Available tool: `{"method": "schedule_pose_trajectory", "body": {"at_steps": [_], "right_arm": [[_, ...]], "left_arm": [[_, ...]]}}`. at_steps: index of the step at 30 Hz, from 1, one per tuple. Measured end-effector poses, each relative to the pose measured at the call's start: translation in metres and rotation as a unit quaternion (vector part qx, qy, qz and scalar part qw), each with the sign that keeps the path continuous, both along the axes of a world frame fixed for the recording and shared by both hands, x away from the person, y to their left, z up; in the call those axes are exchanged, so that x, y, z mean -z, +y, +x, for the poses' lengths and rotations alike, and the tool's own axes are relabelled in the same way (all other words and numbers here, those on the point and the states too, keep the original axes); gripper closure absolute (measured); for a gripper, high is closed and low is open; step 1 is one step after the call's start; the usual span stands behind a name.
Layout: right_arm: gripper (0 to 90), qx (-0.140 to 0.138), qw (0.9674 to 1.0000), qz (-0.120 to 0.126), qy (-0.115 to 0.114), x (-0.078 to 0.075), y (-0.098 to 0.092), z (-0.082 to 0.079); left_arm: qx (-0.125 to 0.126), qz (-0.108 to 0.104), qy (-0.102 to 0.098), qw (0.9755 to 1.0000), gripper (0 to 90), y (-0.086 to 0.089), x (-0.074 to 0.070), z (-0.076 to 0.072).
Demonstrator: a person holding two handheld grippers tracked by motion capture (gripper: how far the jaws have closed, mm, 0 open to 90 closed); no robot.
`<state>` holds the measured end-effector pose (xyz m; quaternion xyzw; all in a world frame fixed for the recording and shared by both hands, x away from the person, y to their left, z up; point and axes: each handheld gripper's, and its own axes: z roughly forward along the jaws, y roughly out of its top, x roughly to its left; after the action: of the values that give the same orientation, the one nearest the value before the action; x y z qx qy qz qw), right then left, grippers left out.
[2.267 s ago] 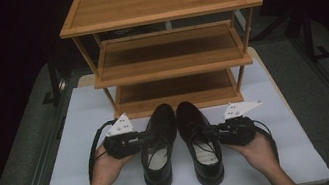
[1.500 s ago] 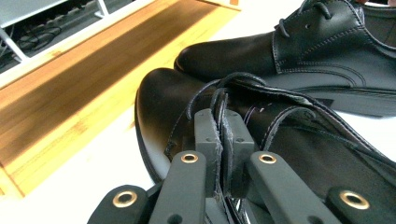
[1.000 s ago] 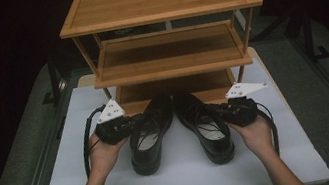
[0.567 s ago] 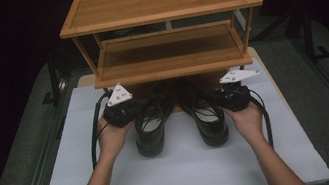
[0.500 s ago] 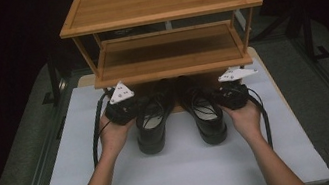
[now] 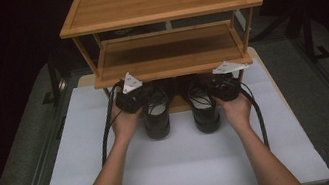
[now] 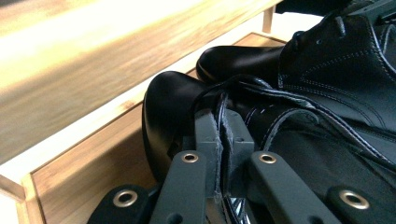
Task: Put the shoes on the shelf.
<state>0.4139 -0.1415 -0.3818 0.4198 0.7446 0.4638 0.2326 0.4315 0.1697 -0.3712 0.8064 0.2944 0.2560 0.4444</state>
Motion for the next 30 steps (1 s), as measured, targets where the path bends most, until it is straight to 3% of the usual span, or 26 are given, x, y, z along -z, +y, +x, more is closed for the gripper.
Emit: {"method": "schedule_pose_trajectory", "body": {"at_steps": [6,11,16,20,23,26,30], "right_arm": [[86.3,0.011,0.9999,-0.002,-0.011,0.007,0.006,0.004],[86.2,0.01,0.9999,-0.006,-0.006,0.012,0.011,0.005],[84.8,0.007,0.9999,-0.006,-0.005,0.015,0.011,0.003],[78.5,0.007,1.0,-0.005,-0.004,0.016,0.008,0.0],[67.3,0.006,1.0,0.002,0.003,0.016,0.006,-0.003],[57.3,0.003,0.9999,0.012,0.003,0.013,0.001,-0.009],[44.8,-0.01,0.9997,0.018,0.014,0.004,-0.006,-0.017]], "left_arm": [[-0.007,-0.002,-0.001,1.0,87.0,-0.006,0.007,0.004],[-0.005,0.007,0.008,0.9999,86.8,-0.007,0.011,0.006],[-0.002,0.0,0.015,0.9999,85.1,-0.004,0.013,0.005],[0.004,0.001,0.021,0.9998,76.4,-0.003,0.014,0.001],[-0.001,-0.005,0.028,0.9996,63.2,0.001,0.012,-0.001],[0.008,-0.028,0.042,0.9987,52.1,0.009,0.005,-0.005],[0.025,-0.022,0.045,0.9985,43.6,0.015,-0.003,-0.015]]}}
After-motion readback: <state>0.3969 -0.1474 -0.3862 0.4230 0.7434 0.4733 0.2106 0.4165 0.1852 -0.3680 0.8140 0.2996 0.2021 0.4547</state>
